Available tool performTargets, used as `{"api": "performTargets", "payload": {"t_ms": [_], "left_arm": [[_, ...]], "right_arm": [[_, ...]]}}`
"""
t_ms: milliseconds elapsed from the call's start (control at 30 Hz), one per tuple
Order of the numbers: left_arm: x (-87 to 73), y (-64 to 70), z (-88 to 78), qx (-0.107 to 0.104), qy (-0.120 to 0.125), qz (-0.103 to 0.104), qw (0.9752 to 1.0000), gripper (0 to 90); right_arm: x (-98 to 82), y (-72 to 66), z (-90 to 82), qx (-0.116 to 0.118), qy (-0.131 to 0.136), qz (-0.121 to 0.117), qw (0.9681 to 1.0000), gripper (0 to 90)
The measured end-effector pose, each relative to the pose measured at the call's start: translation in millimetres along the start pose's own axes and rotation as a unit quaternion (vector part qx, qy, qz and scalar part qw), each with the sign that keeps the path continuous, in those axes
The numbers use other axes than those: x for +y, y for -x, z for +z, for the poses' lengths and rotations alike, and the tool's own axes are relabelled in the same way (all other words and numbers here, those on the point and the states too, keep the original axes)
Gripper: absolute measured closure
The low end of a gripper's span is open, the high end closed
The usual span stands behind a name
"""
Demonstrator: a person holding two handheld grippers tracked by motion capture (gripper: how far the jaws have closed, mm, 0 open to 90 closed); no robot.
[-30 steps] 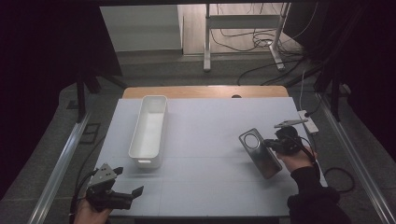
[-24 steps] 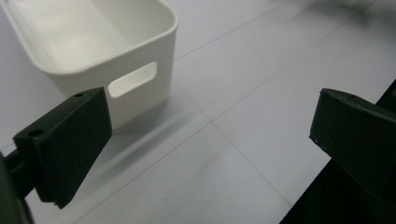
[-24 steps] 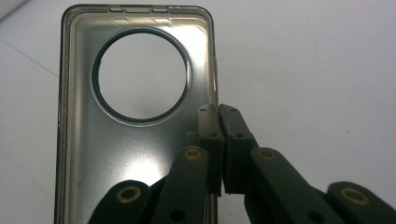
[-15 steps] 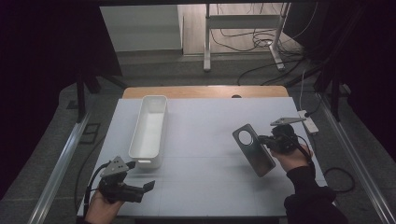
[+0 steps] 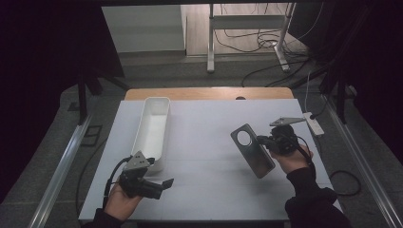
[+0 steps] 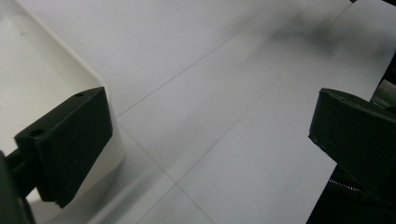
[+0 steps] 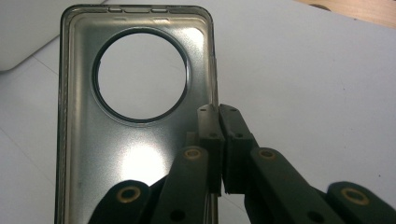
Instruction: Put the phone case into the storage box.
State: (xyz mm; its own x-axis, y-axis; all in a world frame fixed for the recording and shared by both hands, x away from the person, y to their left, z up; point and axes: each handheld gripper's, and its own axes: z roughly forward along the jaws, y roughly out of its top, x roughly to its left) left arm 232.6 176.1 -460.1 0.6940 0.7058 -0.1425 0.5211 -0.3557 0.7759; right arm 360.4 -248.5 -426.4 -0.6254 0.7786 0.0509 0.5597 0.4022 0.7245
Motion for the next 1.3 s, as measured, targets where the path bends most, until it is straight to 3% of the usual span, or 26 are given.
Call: {"api": "performTargets", "payload": {"t_ms": [133,600,967,1300], "left_arm": [[6.9,2.6,10.1,-0.004,-0.005,0.011,0.9999,0.2],[30.3,1.9,34.7,-0.025,0.003,0.015,0.9996,0.0],[38.7,-1.0,46.8,-0.034,-0.001,0.012,0.9994,0.0],[50.7,1.5,61.5,-0.039,-0.008,0.027,0.9989,0.4]], "right_arm": [[2.9,-2.9,1.6,0.002,0.004,-0.002,1.0000,88.2],[11.7,-14.0,10.7,0.003,0.007,-0.009,0.9999,88.2],[17.9,-24.2,17.7,0.007,0.009,-0.010,0.9999,88.2],[24.8,-38.1,27.1,0.014,0.009,-0.017,0.9997,88.2]]}}
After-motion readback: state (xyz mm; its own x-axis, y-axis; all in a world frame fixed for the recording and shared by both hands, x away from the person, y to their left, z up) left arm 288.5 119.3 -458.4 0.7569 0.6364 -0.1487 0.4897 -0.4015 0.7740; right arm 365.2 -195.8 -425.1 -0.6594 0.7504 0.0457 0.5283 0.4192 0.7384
